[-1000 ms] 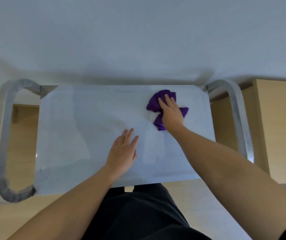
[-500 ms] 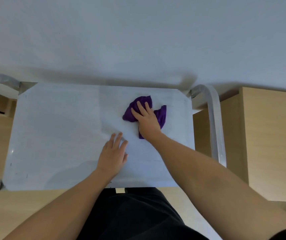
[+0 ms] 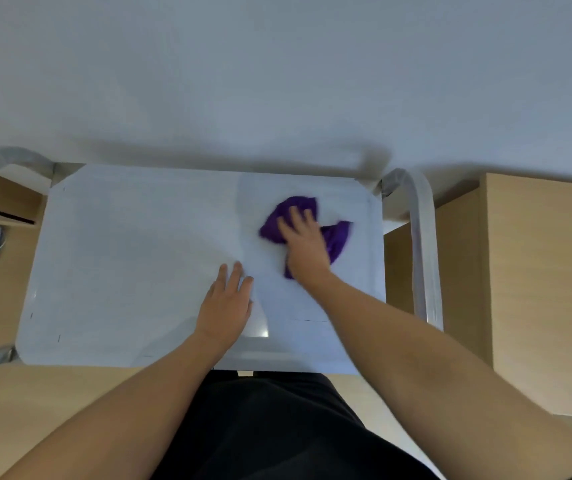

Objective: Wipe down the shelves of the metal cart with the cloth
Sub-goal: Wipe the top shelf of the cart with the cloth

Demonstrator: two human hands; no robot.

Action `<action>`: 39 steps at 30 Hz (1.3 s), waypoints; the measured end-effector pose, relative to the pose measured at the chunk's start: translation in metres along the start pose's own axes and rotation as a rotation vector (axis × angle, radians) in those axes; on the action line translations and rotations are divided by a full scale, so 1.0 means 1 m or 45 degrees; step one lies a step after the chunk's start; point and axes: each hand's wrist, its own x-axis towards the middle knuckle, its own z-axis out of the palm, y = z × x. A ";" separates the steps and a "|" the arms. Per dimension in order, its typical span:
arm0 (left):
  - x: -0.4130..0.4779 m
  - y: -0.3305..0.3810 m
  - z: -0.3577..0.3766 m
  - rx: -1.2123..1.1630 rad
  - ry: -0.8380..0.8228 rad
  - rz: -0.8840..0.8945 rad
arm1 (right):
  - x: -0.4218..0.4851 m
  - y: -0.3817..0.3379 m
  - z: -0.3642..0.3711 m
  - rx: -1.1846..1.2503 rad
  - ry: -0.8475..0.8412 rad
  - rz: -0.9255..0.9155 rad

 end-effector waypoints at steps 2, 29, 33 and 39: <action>0.001 -0.002 0.001 0.009 -0.015 0.006 | -0.005 -0.011 0.013 0.047 -0.028 -0.205; -0.036 -0.113 -0.013 -0.018 0.030 -0.162 | 0.021 -0.072 0.028 0.228 0.235 0.372; -0.044 -0.153 -0.023 -0.025 -0.021 -0.176 | 0.014 -0.164 0.067 0.263 0.024 -0.255; -0.055 -0.224 -0.025 -0.048 -0.042 -0.175 | 0.040 -0.135 0.060 0.261 0.183 -0.020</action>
